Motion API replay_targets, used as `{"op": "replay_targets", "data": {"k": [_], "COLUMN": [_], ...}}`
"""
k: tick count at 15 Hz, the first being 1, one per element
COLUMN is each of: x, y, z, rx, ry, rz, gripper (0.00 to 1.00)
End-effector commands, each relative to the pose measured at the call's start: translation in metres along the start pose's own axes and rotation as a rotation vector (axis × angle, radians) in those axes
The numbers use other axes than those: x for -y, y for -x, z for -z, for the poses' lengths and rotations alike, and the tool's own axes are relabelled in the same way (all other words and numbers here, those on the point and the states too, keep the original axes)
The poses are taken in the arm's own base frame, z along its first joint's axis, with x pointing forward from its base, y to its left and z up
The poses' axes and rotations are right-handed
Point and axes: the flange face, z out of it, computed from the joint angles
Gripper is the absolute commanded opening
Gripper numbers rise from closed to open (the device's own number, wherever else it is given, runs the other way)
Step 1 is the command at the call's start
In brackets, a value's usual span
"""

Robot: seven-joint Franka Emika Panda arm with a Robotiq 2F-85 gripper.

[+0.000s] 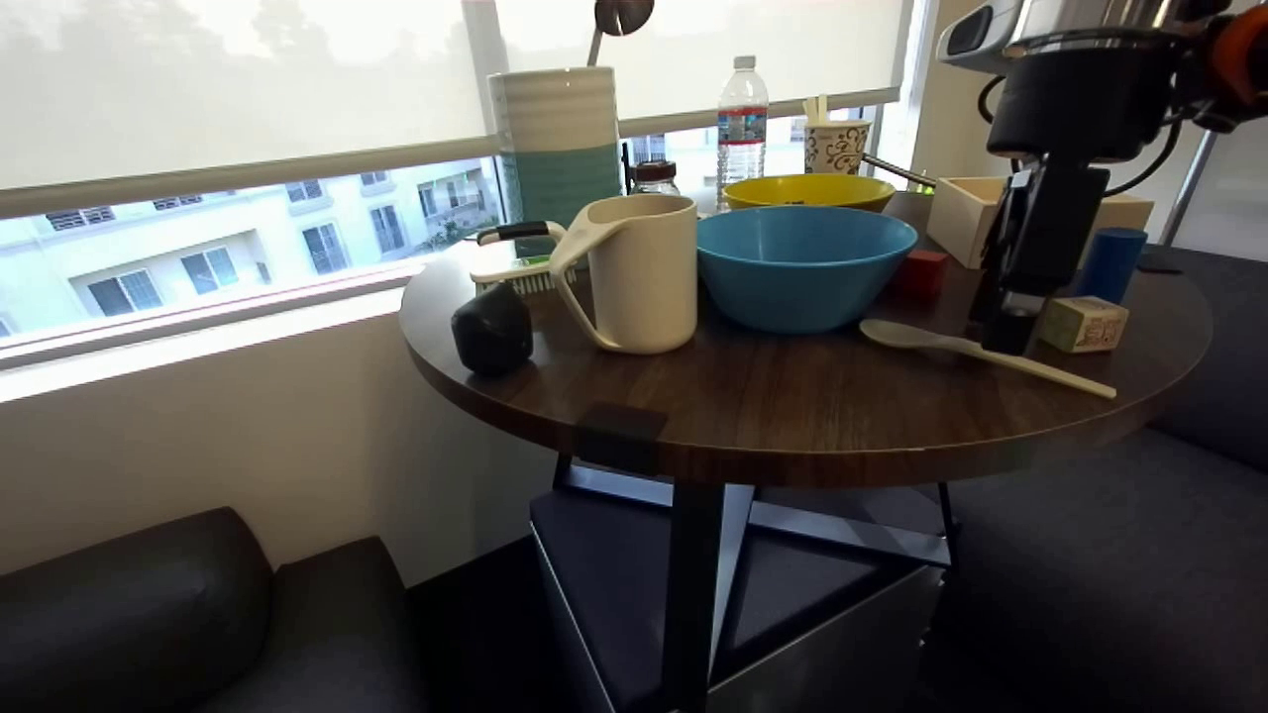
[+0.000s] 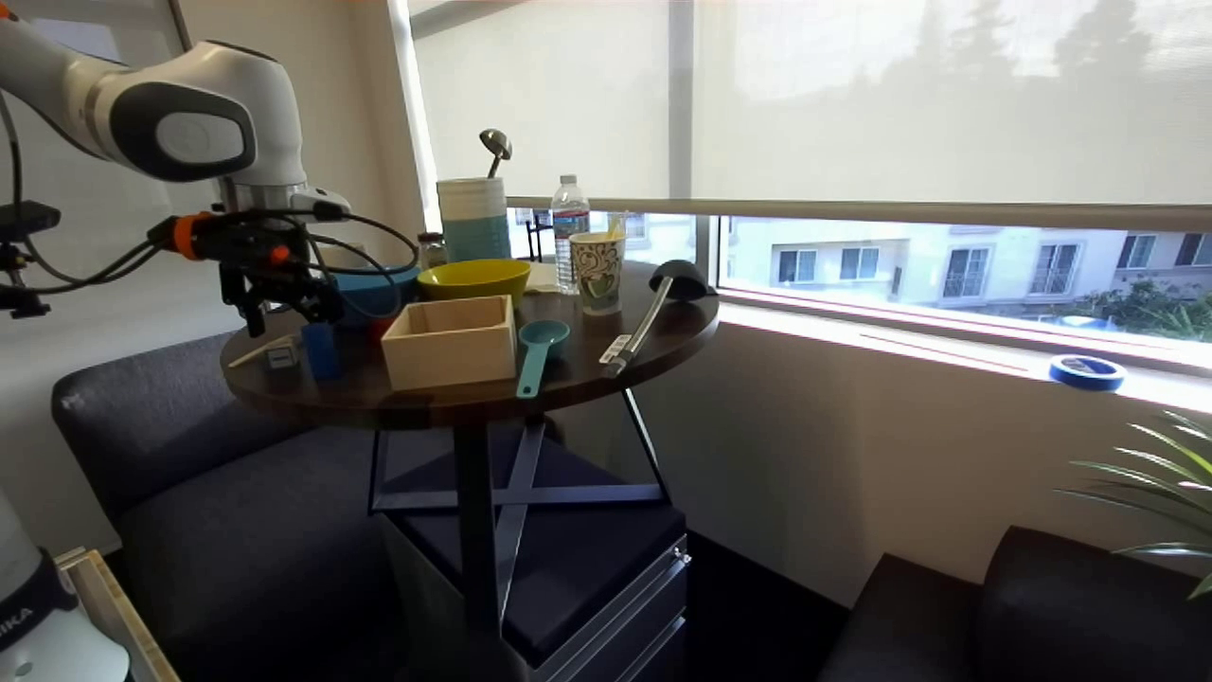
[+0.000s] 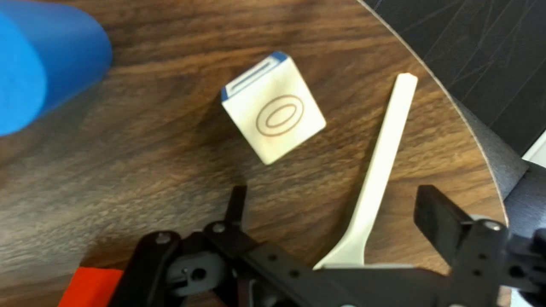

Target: Pick up the white spoon and scoop some of the substance from the yellow bowl, pour some of the substance into the blue bowl then into the white mug then into the wooden square box, put the white spoon back onto the table

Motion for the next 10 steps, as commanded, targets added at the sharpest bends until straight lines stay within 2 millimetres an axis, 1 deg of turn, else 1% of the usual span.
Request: {"op": "replay_targets", "data": {"k": [1,2,3,4,5,6,10], "x": [0.0057,0.0061,0.0063,0.0057,0.0053,0.0047,0.002], "y": [-0.0058,-0.0062,-0.0068,-0.0075,-0.0082,-0.0087,-0.0096], "z": [-0.006,-0.0052,-0.0042,-0.0035,-0.0029,-0.0026,-0.0013], "rx": [-0.007,-0.01,-0.017,-0.022,-0.027,-0.03,-0.039], "ry": [-0.001,0.001,0.002,0.008,0.011,0.012,0.019], "rz": [-0.004,-0.005,-0.001,-0.003,-0.004,-0.006,-0.016], "gripper": [0.99,0.81,0.8,0.68,0.62,0.53,0.26]}}
